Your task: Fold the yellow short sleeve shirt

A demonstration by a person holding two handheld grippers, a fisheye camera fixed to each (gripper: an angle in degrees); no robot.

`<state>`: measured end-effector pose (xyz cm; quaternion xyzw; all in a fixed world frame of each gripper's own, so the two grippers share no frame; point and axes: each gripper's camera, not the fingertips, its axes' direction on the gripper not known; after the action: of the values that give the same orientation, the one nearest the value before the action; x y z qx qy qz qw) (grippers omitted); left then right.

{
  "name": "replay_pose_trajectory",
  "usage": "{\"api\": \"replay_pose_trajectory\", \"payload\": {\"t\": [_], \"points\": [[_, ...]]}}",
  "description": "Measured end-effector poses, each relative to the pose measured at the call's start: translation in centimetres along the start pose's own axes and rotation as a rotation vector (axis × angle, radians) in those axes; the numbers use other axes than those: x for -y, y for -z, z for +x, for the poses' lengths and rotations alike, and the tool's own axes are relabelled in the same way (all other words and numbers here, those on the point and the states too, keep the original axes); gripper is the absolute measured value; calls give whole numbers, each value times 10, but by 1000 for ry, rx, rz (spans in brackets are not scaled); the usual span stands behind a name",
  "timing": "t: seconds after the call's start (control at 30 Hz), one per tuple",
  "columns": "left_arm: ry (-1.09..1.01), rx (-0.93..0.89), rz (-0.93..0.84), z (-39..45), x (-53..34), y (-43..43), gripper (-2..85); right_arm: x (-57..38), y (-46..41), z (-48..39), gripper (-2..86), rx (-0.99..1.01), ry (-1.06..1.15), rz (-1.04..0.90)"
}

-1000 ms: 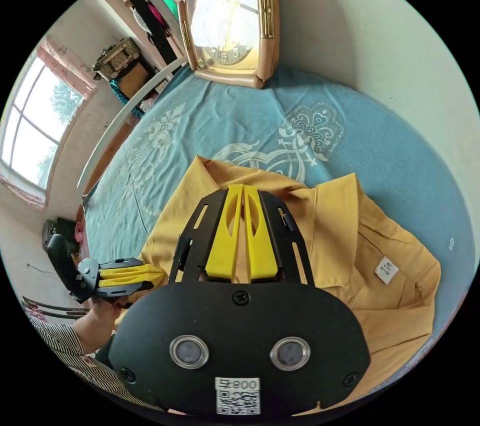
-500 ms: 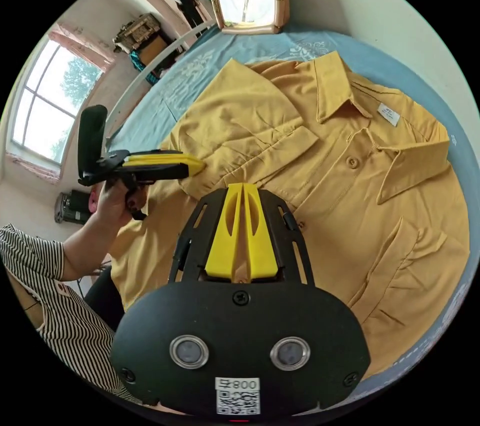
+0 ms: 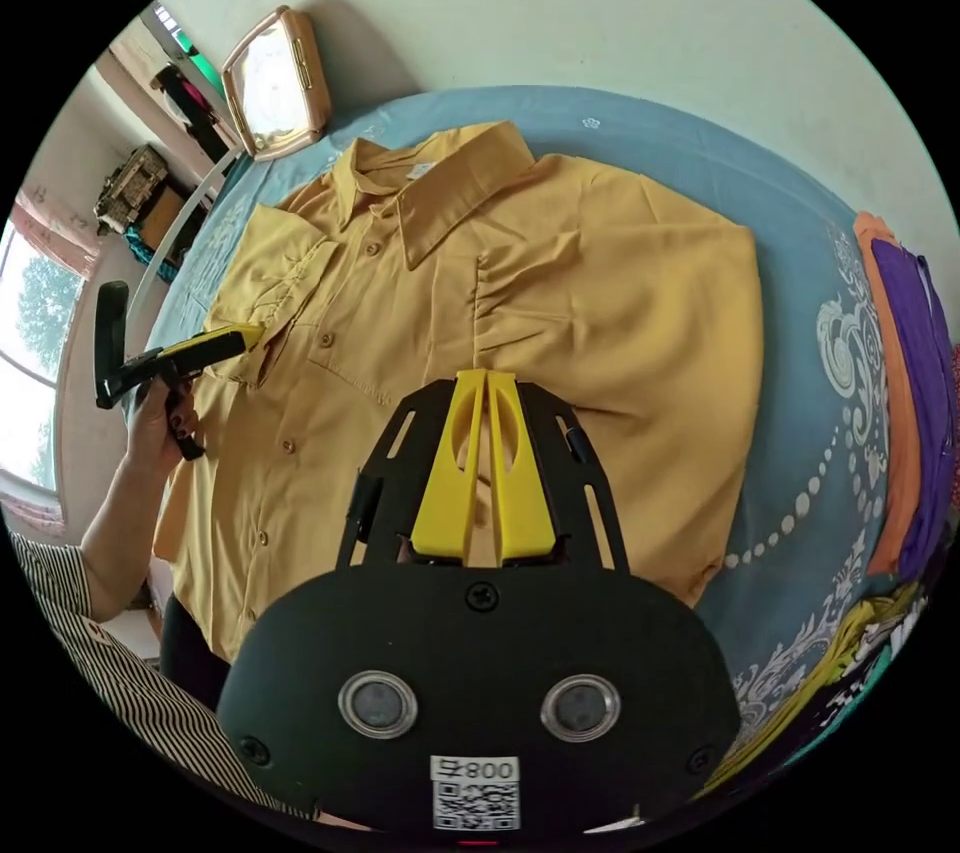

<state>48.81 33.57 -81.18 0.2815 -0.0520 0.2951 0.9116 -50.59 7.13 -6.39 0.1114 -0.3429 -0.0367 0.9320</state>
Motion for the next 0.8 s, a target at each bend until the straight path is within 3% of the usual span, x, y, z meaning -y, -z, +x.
{"api": "replay_pose_trajectory", "payload": {"t": [0.5,0.7,0.8], "points": [[-6,14,-39,-14,-33,-11,3,-10,14,11,2,116,-27,-5],[27,-1,63,-28,-65,9,4,-32,39,23,2,127,-75,60],[43,2,-55,-41,-73,-5,5,-47,46,30,2,141,-106,80]]}}
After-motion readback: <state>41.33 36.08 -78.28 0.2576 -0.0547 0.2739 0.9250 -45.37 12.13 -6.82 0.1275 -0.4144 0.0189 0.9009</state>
